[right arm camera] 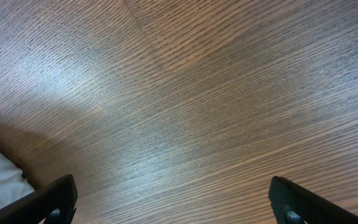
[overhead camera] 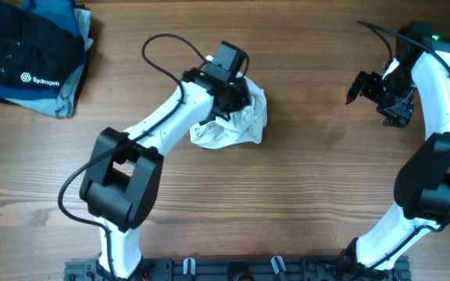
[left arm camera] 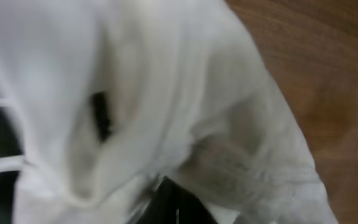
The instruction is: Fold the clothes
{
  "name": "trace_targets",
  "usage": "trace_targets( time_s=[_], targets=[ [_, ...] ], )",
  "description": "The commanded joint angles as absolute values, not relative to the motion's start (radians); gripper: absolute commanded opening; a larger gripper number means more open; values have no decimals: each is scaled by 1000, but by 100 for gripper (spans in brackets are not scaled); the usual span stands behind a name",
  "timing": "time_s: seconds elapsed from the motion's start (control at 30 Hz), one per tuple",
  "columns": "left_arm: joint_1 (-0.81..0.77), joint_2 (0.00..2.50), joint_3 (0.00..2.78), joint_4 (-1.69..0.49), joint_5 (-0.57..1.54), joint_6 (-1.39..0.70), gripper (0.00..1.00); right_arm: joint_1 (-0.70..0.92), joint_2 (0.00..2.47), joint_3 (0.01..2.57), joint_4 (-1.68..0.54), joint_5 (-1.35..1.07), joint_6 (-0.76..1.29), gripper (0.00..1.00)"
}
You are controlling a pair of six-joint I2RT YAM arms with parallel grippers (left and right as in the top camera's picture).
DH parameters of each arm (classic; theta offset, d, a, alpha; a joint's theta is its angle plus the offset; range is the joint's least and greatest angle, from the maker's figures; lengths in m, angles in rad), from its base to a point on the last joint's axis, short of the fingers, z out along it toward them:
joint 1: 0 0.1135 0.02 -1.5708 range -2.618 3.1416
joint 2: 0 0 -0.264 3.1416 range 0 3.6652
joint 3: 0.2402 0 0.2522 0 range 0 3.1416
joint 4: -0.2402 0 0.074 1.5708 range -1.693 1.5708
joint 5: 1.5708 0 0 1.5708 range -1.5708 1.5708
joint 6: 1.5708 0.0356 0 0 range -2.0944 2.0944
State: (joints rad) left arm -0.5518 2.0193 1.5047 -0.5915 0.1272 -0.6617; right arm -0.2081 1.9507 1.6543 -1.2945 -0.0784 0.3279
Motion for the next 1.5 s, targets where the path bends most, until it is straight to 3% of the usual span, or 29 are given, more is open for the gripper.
trace_targets(
  time_s=[0.0,0.47,0.97,1.27,1.47],
  targets=[
    [-604,2018,1506,-580,52,-603,4,-202,1937,1670,-1295,-89,316,100],
    [-742,2018,1506,-336,-50,-428,5,-202,1937,1670,-1282,-89,315,100],
    [-707,1878,1519,-375,-184,-445,4,-202,1937,1670,-1281,-86,315,100],
    [-613,1909,1518,-587,-179,-585,4,-202,1937,1670,-1284,-86,313,100],
    [-559,1935,1518,-619,-149,-584,4,-202,1937,1670,-1285,-86,314,100]
  ],
)
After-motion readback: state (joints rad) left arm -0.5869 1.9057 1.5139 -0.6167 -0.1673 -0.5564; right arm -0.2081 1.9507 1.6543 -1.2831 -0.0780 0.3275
